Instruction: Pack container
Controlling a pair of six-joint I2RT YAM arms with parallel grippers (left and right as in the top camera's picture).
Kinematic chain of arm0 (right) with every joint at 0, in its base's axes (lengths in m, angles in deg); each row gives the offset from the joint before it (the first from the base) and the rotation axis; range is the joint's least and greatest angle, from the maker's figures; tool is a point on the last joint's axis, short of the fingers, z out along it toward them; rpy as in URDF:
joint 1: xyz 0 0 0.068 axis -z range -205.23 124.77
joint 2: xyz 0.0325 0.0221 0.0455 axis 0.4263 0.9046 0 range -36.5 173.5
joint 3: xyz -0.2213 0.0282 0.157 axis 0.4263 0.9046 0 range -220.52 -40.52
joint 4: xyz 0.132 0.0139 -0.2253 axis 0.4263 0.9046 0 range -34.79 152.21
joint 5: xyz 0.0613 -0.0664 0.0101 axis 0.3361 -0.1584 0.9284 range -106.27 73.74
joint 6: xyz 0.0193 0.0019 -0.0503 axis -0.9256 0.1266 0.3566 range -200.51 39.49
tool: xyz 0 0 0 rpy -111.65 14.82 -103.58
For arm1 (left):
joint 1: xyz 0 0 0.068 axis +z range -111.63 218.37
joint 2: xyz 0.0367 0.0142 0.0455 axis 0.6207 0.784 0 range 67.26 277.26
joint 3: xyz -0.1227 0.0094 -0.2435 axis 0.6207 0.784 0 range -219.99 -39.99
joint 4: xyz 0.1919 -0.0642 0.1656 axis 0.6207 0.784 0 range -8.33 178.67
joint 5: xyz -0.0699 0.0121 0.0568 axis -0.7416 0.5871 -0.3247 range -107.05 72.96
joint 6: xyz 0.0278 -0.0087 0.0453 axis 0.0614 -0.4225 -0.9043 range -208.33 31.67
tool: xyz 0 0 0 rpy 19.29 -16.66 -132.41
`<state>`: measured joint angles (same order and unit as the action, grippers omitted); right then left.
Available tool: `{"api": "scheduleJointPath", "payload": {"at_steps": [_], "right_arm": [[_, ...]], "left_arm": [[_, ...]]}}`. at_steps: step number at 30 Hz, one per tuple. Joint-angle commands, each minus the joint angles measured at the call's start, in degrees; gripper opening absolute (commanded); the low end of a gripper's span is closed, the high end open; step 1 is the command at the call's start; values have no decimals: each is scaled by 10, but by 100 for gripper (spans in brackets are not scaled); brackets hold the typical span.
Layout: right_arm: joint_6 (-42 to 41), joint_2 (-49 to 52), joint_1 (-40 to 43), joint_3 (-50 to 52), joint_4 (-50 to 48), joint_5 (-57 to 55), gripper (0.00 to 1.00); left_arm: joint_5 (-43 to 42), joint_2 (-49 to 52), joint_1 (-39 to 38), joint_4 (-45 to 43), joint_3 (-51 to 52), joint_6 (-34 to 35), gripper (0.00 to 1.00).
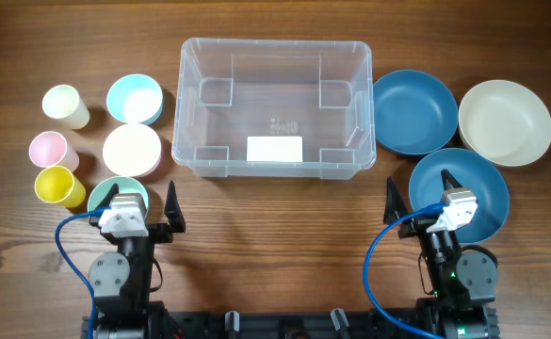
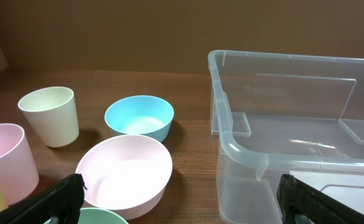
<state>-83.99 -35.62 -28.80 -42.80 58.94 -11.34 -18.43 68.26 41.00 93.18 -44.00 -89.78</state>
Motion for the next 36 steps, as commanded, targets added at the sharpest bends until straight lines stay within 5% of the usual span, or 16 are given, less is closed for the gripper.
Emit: {"api": "scheduleJointPath", "payload": {"at_steps": [1,4,10,17,21,26,36], "right_arm": [[4,-3,-1,3,-3,1,100],[-52,-3,-1,3,-3,10,100],[-290,-3,-1,3,-3,14,100],[-374,17,-1,-70,111,-42,99],[-329,113,2,-180,153,-89,99],[-178,318,35,-392,254,-93,100],[-160,564,107,-558,409,-27,100]], "left_arm": [[-5,-5,-1,-3,6,-11,100],[-5,-5,-1,-3,6,-11,100],[-5,-5,-1,-3,6,-11,100],[-5,-5,-1,-3,6,-11,100],[-5,-5,-1,-3,6,-11,100],[-5,-5,-1,-3,6,-11,100],[-5,-5,-1,-3,6,-11,100]]}}
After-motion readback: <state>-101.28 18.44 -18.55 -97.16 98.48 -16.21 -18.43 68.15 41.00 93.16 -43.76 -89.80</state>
